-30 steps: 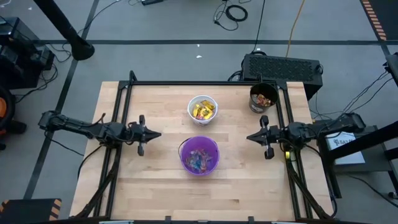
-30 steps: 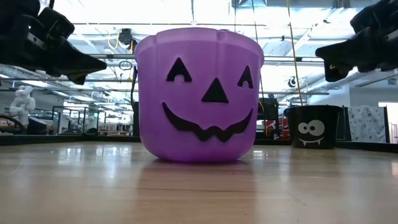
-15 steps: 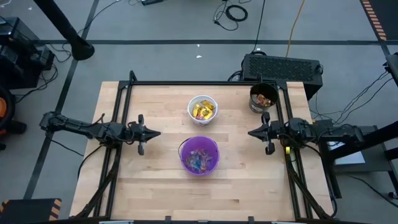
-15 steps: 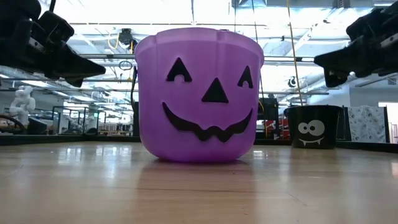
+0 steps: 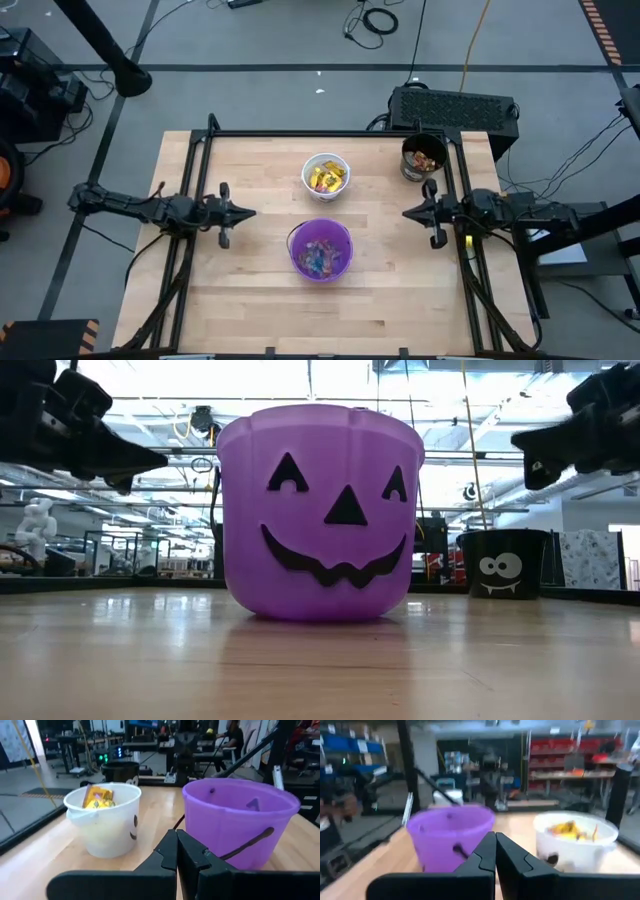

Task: Sort candy by brand, put in halloween buckets
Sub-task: Return to Home Position

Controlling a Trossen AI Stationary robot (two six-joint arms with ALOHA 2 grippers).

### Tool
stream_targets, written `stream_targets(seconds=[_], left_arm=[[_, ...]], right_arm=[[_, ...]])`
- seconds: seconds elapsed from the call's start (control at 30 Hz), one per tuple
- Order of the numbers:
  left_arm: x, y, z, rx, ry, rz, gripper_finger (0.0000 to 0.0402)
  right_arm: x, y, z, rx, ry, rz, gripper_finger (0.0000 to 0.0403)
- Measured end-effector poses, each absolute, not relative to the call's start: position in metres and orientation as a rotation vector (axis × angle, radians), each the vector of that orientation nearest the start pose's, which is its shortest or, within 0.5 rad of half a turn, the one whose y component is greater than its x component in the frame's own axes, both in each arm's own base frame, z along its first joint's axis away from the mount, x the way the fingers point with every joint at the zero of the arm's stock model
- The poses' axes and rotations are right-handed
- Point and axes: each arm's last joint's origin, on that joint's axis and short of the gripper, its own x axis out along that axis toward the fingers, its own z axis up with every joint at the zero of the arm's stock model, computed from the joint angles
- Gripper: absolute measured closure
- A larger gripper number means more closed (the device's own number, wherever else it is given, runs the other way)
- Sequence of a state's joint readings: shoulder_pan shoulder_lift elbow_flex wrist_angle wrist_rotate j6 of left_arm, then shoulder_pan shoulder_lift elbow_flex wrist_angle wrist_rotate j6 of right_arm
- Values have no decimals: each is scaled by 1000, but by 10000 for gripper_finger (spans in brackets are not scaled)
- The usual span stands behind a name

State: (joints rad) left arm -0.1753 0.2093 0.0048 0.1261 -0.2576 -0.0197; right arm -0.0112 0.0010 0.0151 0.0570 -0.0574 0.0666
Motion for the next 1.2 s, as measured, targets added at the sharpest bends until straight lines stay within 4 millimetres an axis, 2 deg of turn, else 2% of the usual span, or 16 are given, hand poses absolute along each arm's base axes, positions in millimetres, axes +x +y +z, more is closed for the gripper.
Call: stream_targets(seconds=[0.2, 0.5, 0.83, 1.2], left_arm=[[105, -12, 163, 13, 36, 56, 402], [96, -10, 170, 29, -55, 59, 402], [97, -1, 169, 61, -43, 116, 402], [99, 3, 165, 32, 3, 44, 402]], right_arm=[[101, -1, 166, 94, 30, 1, 403], [102, -1, 163, 94, 58, 9, 403], [102, -1, 164, 94, 56, 10, 403], [102, -1, 163, 94, 56, 10, 403]])
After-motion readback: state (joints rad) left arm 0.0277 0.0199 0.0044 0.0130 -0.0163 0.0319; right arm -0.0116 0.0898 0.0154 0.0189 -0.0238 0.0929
